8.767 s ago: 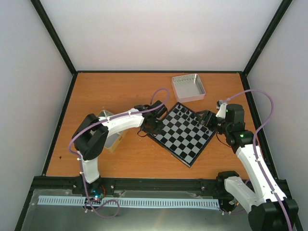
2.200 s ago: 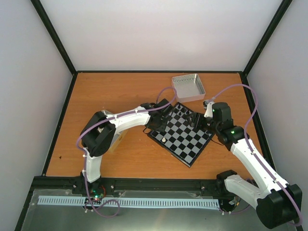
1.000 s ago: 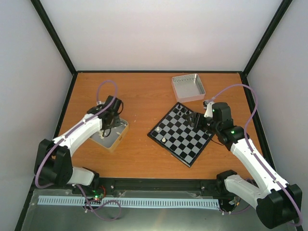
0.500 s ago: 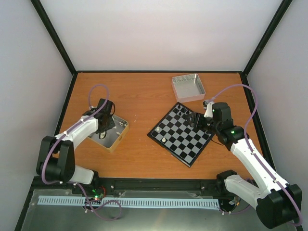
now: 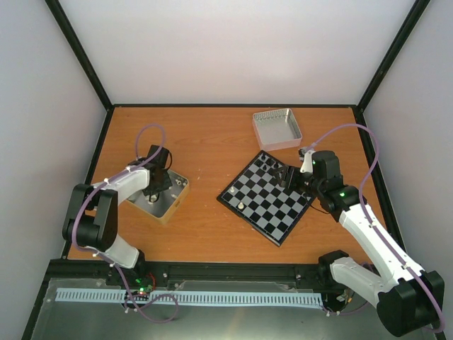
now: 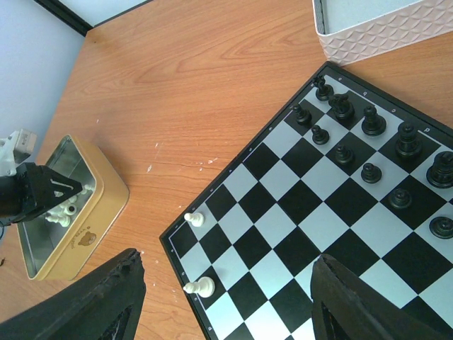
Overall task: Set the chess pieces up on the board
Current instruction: Pick up the chess piece from the storage box, then place the chess piece on the chessboard.
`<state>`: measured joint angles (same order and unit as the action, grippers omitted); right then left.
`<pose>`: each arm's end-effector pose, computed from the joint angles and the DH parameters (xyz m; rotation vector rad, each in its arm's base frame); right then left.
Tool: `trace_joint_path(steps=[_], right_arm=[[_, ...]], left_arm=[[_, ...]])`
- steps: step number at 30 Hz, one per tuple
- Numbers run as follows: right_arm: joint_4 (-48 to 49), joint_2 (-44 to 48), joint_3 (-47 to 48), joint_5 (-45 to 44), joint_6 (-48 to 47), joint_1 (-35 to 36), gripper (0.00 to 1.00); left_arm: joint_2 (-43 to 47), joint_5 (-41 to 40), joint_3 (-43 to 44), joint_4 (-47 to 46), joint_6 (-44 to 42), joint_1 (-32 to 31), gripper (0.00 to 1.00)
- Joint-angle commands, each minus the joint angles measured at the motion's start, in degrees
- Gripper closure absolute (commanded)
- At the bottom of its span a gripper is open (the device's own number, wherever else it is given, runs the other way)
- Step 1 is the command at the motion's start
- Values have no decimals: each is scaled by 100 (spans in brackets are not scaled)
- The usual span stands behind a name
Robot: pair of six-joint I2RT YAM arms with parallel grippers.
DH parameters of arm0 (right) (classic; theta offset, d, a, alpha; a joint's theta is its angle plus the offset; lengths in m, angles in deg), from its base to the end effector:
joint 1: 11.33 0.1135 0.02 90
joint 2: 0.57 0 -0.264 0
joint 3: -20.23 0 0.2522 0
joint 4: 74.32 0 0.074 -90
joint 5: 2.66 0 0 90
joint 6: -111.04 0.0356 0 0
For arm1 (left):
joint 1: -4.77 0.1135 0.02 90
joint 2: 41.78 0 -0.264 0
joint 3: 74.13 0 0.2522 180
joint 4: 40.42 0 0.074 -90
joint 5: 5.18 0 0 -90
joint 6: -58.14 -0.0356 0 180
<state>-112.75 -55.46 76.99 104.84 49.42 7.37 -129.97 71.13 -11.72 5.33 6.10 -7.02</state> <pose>0.1926 0.0765 0.2734 0.0164 2.2901 0.7812 0.2691 -0.0476 0.1647 -0.6744 2.6648 0.1113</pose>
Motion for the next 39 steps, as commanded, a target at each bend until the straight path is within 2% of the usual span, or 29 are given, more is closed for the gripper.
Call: trace_joint_path(steps=[1,8,12,15,20,25,30,35,39], right_arm=[[-29,29,51,-61,-48,42,36],[-29,39,30,-61,-43,46,36],[-22,41,24,-54,-31,38,36],[-21,40,15,-43,-18,45,36],[-14,55,7,-45,-8,45,36],[7,25,6,-35,1,44,36],[32,13,-1,-10,32,42,36],[9,52,-18,-71,61,39,36],[-65,159,-61,-298,122,45,36]], left_arm=[[-182,37,230,-241,-139,79,76],[-231,-32,283,-263,-208,159,84],[-212,95,315,-287,-311,160,92],[-111,480,337,-300,-489,160,97],[494,1161,448,-97,-684,-33,97],[1114,1421,857,123,-719,-788,96],[1174,1731,1192,-27,-706,-1602,96],[708,1852,1493,-377,-688,-2545,95],[-9,1511,2013,-255,-719,-3277,95]])
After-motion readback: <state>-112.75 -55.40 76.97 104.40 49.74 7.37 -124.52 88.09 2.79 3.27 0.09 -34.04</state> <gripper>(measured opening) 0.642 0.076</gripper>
